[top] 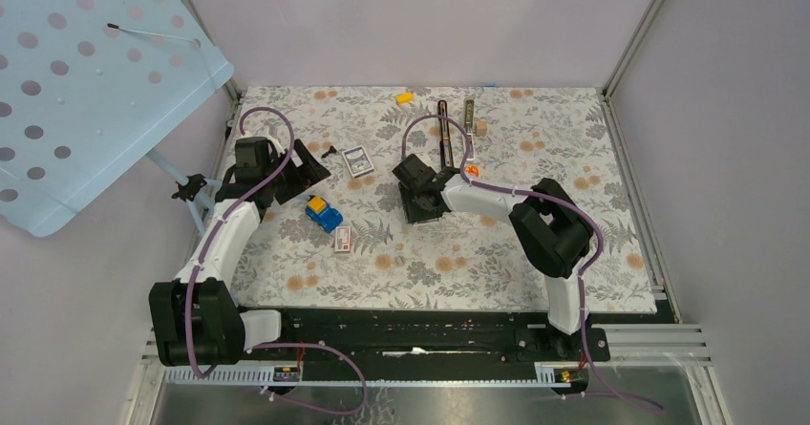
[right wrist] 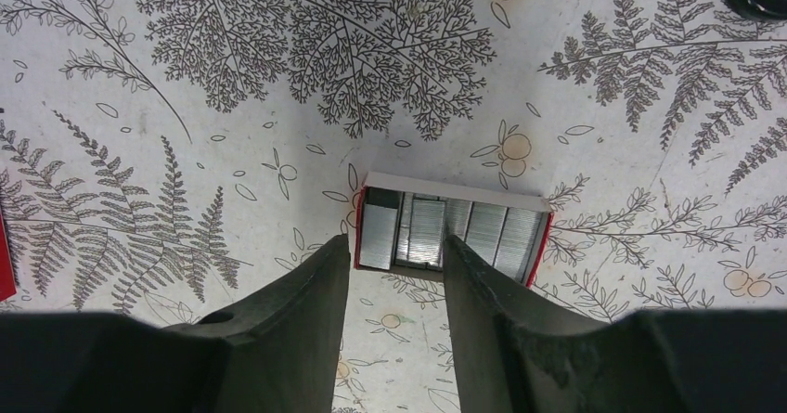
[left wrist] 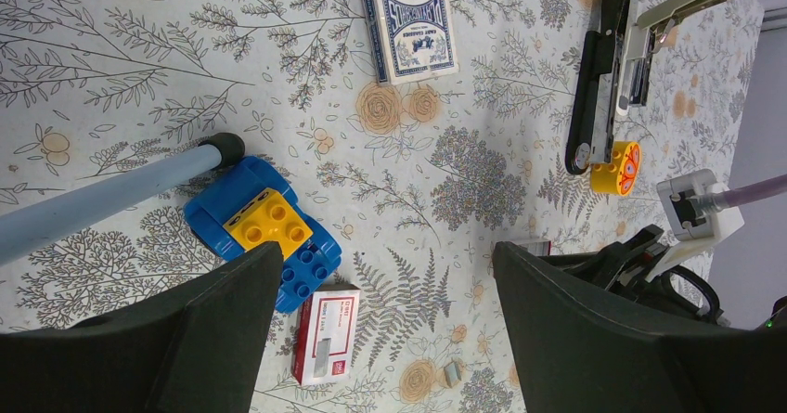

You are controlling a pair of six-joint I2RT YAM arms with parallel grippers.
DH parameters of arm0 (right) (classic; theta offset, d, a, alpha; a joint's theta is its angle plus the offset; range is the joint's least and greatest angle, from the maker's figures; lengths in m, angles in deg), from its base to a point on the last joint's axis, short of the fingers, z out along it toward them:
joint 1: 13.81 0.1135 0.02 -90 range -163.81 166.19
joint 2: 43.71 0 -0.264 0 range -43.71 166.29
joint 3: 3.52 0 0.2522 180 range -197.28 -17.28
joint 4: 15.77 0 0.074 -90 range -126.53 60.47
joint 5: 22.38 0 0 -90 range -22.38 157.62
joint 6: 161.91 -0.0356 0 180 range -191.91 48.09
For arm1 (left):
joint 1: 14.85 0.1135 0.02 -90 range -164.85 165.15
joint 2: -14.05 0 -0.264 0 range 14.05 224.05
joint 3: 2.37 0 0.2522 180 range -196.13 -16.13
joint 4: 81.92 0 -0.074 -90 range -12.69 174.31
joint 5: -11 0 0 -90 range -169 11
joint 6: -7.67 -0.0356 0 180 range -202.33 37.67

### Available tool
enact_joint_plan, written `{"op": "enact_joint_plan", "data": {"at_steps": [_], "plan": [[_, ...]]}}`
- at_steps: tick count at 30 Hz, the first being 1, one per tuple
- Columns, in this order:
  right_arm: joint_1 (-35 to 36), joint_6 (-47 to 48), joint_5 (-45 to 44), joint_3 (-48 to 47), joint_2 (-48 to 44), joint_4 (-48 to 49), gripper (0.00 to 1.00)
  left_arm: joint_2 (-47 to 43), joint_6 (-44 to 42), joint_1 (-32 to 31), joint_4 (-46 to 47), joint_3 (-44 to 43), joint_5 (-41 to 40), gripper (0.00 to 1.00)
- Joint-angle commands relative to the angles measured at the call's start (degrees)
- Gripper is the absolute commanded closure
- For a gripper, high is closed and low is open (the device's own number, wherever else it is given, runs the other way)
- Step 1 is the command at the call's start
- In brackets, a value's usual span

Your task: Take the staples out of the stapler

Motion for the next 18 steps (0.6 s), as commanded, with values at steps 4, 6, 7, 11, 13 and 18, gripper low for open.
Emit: {"op": "enact_joint_plan", "data": {"at_steps": [4, 6, 7, 11, 13, 18], "plan": [[0.7, -0.7, -0.9, -2.1, 0.5, -0.5, 0.60, 0.0, 0.1, 0.4, 2.8, 0.4, 1.2, 0.12], [0.7, -0.6, -0.9, -2.0, 0.5, -0.5, 0.63, 0.0, 0.2, 0.5, 2.7, 0.4, 1.1, 0.12], [0.7, -0.5, -1.0, -2.1, 0.5, -0.5, 0.63, 0.1, 0.1, 0.4, 2.8, 0.4, 1.1, 0.12], [0.7, -0.2, -1.0, -2.4, 0.1, -0.7, 0.57, 0.1, 0.0, 0.4, 2.8, 0.4, 1.1, 0.12], [0.7, -0.1, -1.3, -2.6, -0.8, -0.8, 0.51, 0.2, 0.1, 0.4, 2.9, 0.4, 1.2, 0.12], [0.7, 1.3, -2.7, -3.3, -4.5, -1.3, 0.45, 0.2, 0.2, 0.5, 2.9, 0.4, 1.2, 0.12]]}}
